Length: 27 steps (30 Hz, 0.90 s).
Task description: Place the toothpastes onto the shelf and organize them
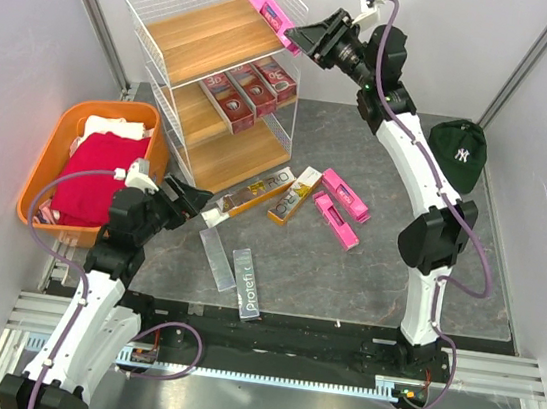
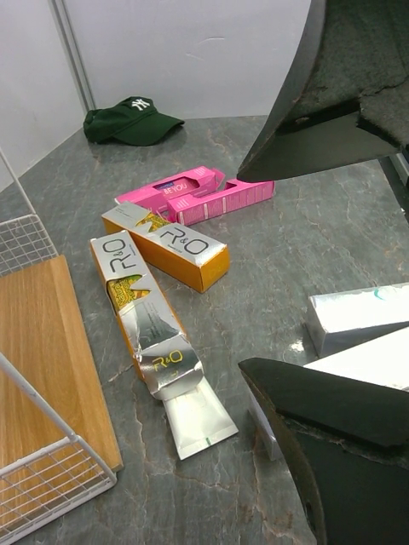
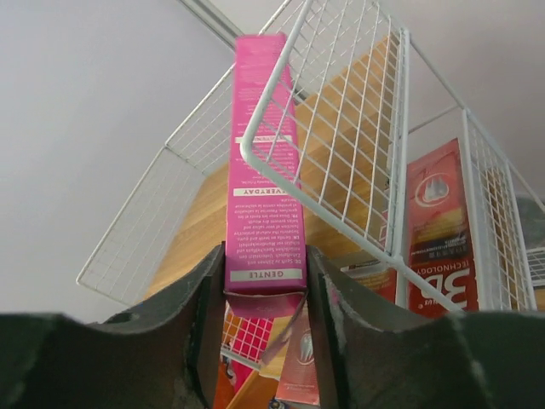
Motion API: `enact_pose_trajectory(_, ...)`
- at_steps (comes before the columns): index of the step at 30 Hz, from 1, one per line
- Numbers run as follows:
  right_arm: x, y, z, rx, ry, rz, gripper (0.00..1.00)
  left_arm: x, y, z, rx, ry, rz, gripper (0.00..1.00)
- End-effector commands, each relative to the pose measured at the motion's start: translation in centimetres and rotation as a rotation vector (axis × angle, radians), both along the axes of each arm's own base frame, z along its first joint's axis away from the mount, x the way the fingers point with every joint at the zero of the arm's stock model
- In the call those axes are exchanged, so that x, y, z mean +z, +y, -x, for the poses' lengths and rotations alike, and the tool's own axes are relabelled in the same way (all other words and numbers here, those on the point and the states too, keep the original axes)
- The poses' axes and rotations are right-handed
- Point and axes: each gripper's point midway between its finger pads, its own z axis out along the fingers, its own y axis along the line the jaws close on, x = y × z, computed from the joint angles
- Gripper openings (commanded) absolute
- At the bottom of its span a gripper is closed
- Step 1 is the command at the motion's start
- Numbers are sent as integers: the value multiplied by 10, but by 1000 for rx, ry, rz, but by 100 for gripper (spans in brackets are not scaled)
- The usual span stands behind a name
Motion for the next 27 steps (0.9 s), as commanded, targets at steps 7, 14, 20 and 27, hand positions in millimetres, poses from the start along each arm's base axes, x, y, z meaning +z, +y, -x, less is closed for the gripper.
enact_pose_trajectory(7,4,-18,9,-93,-11,-1,98,-6,1,-1,-15,4,-27,90)
enact_pose_trajectory(14,-1,-30,23,-126,-15,22,98,-10,-3,-3,-39,18,-26,90)
enact_pose_trajectory(20,4,-36,36,-122,-42,13,98,-7,-4,-3,-49,4,-35,90)
enact_pose_trajectory(27,-3,-45,60,-115,-39,31,98,-2,-5,-4,-66,-13,-53,91)
